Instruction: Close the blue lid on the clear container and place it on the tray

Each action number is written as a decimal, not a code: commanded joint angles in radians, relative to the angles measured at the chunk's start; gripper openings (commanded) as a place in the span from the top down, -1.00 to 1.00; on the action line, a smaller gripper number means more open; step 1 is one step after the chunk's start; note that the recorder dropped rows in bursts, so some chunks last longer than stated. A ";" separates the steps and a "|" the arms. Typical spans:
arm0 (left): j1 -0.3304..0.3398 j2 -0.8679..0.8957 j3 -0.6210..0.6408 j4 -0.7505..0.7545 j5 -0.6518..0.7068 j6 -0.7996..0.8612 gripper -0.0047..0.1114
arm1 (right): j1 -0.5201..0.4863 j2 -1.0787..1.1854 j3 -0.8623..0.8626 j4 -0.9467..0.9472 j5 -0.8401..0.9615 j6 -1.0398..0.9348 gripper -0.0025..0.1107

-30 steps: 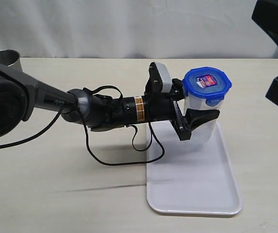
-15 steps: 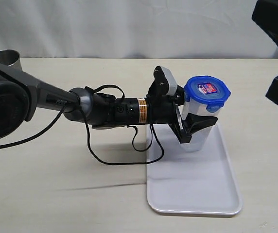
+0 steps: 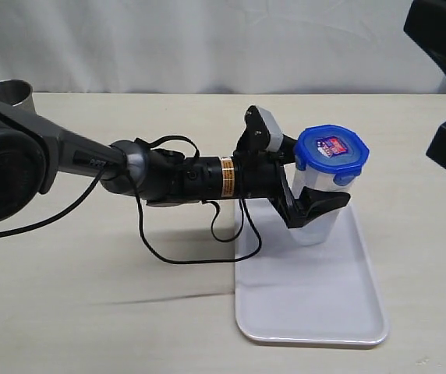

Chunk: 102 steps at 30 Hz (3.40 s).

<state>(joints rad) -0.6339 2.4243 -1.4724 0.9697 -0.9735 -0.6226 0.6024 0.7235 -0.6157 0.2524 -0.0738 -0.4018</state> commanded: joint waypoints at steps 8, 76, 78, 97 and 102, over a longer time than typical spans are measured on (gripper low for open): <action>0.037 -0.010 -0.007 0.120 -0.012 -0.034 -0.78 | -0.007 -0.003 0.006 0.002 0.003 0.005 0.88; 0.231 -0.473 0.105 0.775 0.219 -0.817 0.92 | -0.007 -0.003 0.006 0.002 0.024 -0.004 0.88; 0.231 -0.513 0.142 0.775 0.243 -0.817 0.92 | -0.007 -0.003 0.006 0.002 0.026 -0.004 0.88; 0.231 -0.796 0.477 0.602 0.211 -0.639 0.92 | -0.007 -0.003 0.006 0.002 0.051 -0.004 0.88; 0.231 -0.909 0.594 0.496 0.210 -0.499 0.92 | -0.007 -0.003 0.006 0.002 0.049 -0.004 0.88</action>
<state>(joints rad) -0.4052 1.5792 -0.9273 1.5368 -0.7591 -1.1993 0.6024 0.7235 -0.6157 0.2539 -0.0238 -0.4020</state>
